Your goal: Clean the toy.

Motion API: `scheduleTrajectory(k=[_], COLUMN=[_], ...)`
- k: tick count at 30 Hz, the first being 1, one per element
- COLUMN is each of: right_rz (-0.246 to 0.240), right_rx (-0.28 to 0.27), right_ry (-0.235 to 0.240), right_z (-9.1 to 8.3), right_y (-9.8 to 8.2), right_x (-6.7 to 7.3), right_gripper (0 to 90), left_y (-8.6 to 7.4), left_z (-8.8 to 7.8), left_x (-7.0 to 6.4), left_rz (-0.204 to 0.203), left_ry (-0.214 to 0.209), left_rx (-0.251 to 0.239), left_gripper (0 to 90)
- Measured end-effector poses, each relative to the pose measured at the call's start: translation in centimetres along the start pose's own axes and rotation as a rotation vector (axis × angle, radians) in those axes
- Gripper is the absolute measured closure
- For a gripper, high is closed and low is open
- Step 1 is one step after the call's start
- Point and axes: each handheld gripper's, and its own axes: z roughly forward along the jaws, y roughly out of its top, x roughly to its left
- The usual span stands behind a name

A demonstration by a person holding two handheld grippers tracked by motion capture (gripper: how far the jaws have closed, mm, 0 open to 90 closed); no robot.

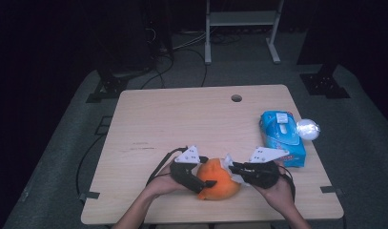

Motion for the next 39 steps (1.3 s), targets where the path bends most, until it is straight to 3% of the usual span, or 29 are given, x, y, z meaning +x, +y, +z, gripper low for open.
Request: scheduleTrajectory(k=[3, 8, 13, 15, 18, 21, 24, 27, 32, 34, 37, 39], right_rz=[-0.033, 0.001, 0.051, 0.072, 0.028, -0.023, 0.013, 0.056, 0.062, 0.045, 0.071, 0.084], right_rx=[-0.009, 0.008, 0.035, 0.016, -0.045, -0.015, 0.009, 0.035, -0.014, 0.011, 0.055, 0.083], right_ry=[0.012, 0.015, -0.011, -0.005, 0.026, 0.018, 0.031, -0.013, 0.014, 0.014, 0.025, 0.002], right_z=[0.4, 0.4, 0.1, -0.1, -0.6, -0.2, 0.4, 0.1, -0.5, -0.2, 0.5, 0.5], right_y=[0.5, -0.3, -1.5, -1.6, -0.4, 0.0, -0.8, -1.6, -0.9, -0.9, -1.7, -2.0], right_x=[0.7, -0.3, -1.9, -2.0, -0.7, 0.1, -0.7, -2.0, -1.7, -1.4, -1.9, -2.4], right_gripper=[81.0, 81.1, 81.1, 81.1, 81.1, 81.0, 81.1, 81.1, 81.0, 81.0, 81.0, 81.0], left_y=[-0.1, -1.1, -1.4, -1.6, -1.7, -1.9, -2.1, -2.1, -2.4, -2.4, -2.4, -2.4], left_z=[0.4, 0.4, 0.1, 0.1, -0.1, -0.3, -0.3, -0.4, -0.6, -0.7, -0.5, -0.6], left_x=[-0.4, 0.2, 0.4, 0.6, 0.9, 1.1, 1.2, 1.3, 1.4, 1.5, 1.4, 1.4], left_rz=[0.051, 0.001, -0.004, -0.011, -0.030, -0.038, -0.050, -0.048, -0.065, -0.066, -0.071, -0.069], left_ry=[0.018, -0.003, -0.010, -0.017, -0.026, -0.028, -0.024, -0.030, -0.035, -0.035, -0.031, -0.030], left_rx=[0.031, 0.046, 0.044, 0.041, 0.037, 0.040, 0.039, 0.042, 0.031, 0.036, 0.033, 0.037], left_gripper=[15.1, 20.9, 21.0, 20.9, 21.0, 21.0, 21.0, 21.0, 21.0, 20.9, 20.9, 20.9])
